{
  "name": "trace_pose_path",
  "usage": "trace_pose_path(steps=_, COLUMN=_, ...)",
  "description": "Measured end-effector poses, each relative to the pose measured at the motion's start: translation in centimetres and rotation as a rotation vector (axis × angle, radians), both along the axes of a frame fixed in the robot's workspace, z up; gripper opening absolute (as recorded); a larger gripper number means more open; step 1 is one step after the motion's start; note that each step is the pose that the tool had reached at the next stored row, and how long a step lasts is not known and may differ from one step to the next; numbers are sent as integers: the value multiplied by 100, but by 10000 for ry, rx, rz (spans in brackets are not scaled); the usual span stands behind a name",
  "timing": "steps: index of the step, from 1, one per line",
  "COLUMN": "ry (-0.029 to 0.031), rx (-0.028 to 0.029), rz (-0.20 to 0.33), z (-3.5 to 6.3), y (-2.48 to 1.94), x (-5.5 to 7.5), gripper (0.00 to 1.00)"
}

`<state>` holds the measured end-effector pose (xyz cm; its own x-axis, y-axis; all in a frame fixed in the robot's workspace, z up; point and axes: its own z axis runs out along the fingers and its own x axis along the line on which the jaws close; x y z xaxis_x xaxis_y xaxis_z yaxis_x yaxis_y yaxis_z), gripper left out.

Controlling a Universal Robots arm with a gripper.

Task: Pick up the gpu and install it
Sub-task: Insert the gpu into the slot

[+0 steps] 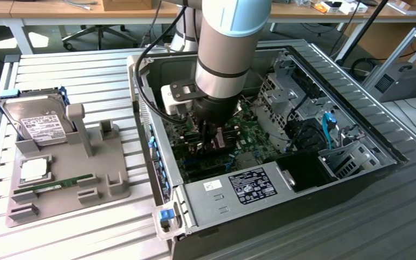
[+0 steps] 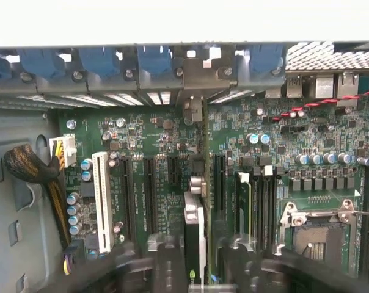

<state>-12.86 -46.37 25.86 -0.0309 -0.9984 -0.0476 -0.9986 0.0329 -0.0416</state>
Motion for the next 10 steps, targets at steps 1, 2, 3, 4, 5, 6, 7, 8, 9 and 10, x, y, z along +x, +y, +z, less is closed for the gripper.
trace_pose_path(steps=1, ry=-1, rx=0, rz=2, z=0, y=0, x=1, gripper=34)
trace_pose_path(steps=2, ry=0, rx=-1, rz=5, z=0, y=-1, x=2, gripper=34)
trace_pose_path(steps=3, ry=0, rx=-2, rz=5, z=1, y=0, x=2, gripper=40)
trace_pose_path(steps=4, ry=1, rx=-2, rz=4, z=1, y=-1, x=2, gripper=40)
trace_pose_path(steps=5, ry=1, rx=-2, rz=4, z=1, y=0, x=2, gripper=40)
trace_pose_path(steps=6, ry=1, rx=-2, rz=5, z=1, y=0, x=2, gripper=40)
trace_pose_path(steps=7, ry=1, rx=-2, rz=4, z=1, y=-1, x=2, gripper=40)
trace_pose_path(steps=8, ry=1, rx=-3, rz=4, z=1, y=0, x=2, gripper=40)
trace_pose_path(steps=9, ry=3, rx=-6, rz=5, z=7, y=-1, x=2, gripper=40)
trace_pose_path(steps=10, ry=4, rx=-7, rz=5, z=21, y=-1, x=2, gripper=40)
